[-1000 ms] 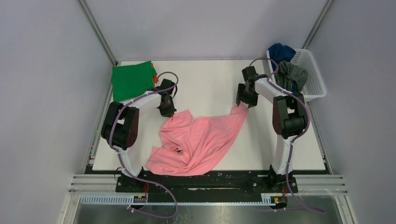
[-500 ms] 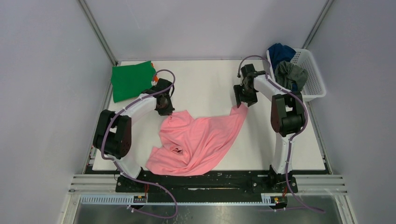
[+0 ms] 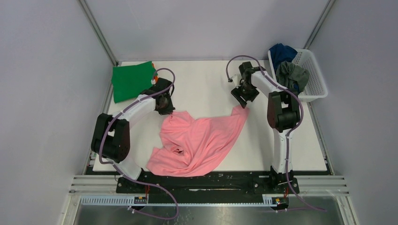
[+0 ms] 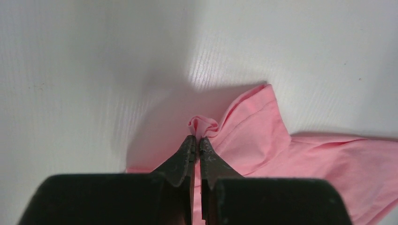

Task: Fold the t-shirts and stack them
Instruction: Flatten out the tshirt

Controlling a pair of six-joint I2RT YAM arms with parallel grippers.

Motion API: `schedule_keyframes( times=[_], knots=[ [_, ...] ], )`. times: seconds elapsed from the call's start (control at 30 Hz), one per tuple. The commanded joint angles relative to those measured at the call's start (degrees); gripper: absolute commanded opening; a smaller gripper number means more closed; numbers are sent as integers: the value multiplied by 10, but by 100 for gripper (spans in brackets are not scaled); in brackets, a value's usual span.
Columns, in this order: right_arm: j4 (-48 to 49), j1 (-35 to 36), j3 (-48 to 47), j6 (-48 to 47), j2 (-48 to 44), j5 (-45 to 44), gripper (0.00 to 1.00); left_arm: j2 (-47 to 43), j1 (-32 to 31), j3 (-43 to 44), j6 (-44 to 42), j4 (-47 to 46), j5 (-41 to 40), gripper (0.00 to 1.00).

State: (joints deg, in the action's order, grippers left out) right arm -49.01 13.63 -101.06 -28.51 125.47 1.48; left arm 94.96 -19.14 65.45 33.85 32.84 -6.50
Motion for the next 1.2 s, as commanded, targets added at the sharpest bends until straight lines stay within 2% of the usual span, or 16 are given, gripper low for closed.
schedule_keyframes(
  times=[0.0,0.13,0.27,0.47,0.67,0.77,0.97,1.17],
  knots=[
    [-10,19,-21,-84,3,-85,70,-43,1,-1,-10,-15,-4,0],
    [48,28,15,-166,-8,-90,70,-48,1,1,-12,-14,-2,0],
    [98,32,48,-220,-19,-36,70,-53,1,-2,-16,-17,0,0],
    [36,40,4,-289,14,11,70,-64,1,1,-27,-21,0,0],
    [38,51,22,-371,21,14,56,-82,1,1,-37,-20,-2,0],
    [34,51,28,-419,21,40,54,-93,1,0,-42,-19,-6,0],
    [-47,51,-42,-450,57,62,55,-101,1,16,-54,-1,-25,0],
    [-193,51,-167,-509,126,82,52,-106,1,48,-57,22,-45,0]
  ],
)
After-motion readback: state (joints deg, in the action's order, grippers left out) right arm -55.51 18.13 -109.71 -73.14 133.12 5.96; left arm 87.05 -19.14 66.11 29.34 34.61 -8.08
